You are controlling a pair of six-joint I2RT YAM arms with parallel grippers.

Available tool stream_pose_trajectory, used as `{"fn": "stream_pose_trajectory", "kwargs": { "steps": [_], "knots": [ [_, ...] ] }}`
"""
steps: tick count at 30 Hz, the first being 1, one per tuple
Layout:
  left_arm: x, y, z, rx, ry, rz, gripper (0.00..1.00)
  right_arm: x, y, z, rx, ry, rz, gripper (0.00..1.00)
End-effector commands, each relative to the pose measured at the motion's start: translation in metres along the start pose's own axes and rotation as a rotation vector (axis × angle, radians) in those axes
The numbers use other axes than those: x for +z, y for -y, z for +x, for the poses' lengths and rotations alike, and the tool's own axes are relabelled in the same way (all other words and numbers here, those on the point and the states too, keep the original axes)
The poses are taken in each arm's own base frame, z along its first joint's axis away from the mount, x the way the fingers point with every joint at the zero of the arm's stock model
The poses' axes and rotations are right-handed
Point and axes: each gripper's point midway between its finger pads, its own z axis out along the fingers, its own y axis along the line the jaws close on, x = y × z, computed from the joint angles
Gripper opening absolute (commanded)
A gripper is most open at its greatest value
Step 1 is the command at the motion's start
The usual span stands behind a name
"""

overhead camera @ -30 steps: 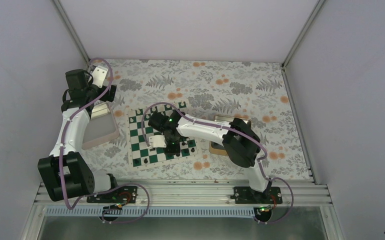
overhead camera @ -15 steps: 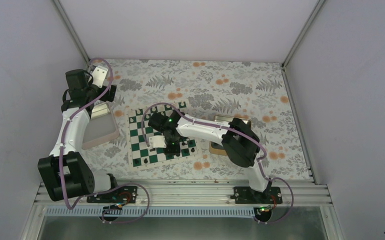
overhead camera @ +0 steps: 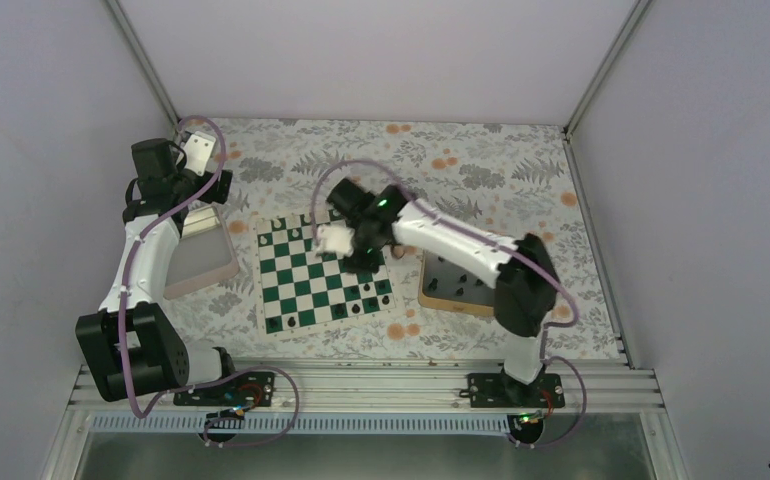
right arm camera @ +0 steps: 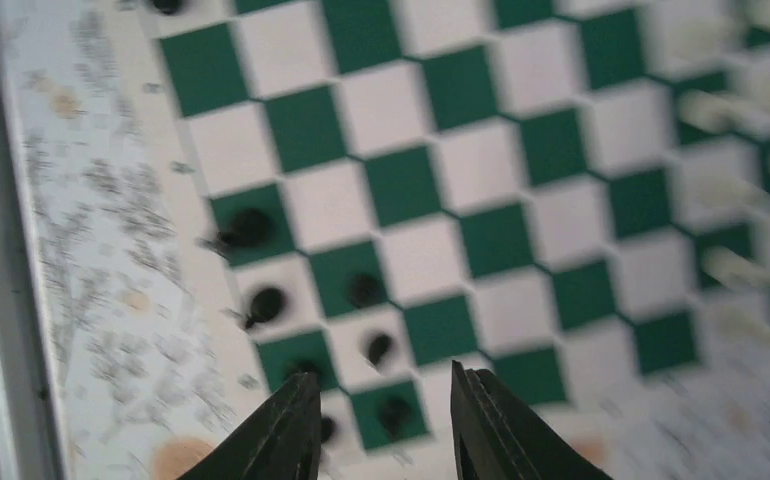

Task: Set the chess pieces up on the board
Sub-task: Place the chess piece on the chessboard, then pick up the chess piece from the storage box.

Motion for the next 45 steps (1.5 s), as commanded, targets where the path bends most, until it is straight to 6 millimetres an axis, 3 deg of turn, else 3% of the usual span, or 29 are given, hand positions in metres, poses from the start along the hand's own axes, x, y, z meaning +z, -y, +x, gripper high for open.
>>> {"fn": "stream_pose_trajectory", "kwargs": {
  "steps": [1, 4, 8, 10, 12, 18, 25, 45],
  "knots": [
    [-0.001, -0.002, 0.0, 0.008, 0.002, -0.006, 1.0, -0.059, 0.063, 0.053, 0.192, 0.031, 0.136, 0.36],
    [-0.001, -0.002, 0.001, 0.008, 0.001, -0.005, 1.0, -0.067, 0.092, 0.117, 0.328, -0.024, 0.2, 0.36],
    [0.001, -0.002, 0.002, 0.007, -0.004, -0.002, 1.0, -0.065, 0.107, 0.202, 0.497, -0.097, 0.223, 0.36],
    [0.001, -0.002, 0.001, 0.008, -0.002, -0.003, 1.0, -0.061, 0.108, 0.232, 0.558, -0.116, 0.218, 0.36],
    [0.002, -0.002, 0.002, 0.007, -0.004, -0.002, 1.0, -0.065, 0.106, 0.247, 0.592, -0.104, 0.229, 0.36],
    [0.001, -0.002, 0.002, 0.008, -0.004, -0.004, 1.0, -0.049, 0.102, 0.27, 0.655, -0.125, 0.21, 0.35],
    [0.0, -0.002, 0.003, 0.008, -0.003, -0.008, 1.0, -0.048, 0.106, 0.295, 0.725, -0.168, 0.245, 0.35],
    [0.003, -0.002, 0.003, 0.007, -0.007, -0.003, 1.0, -0.023, 0.096, 0.311, 0.755, -0.207, 0.169, 0.25]
  ]
}}
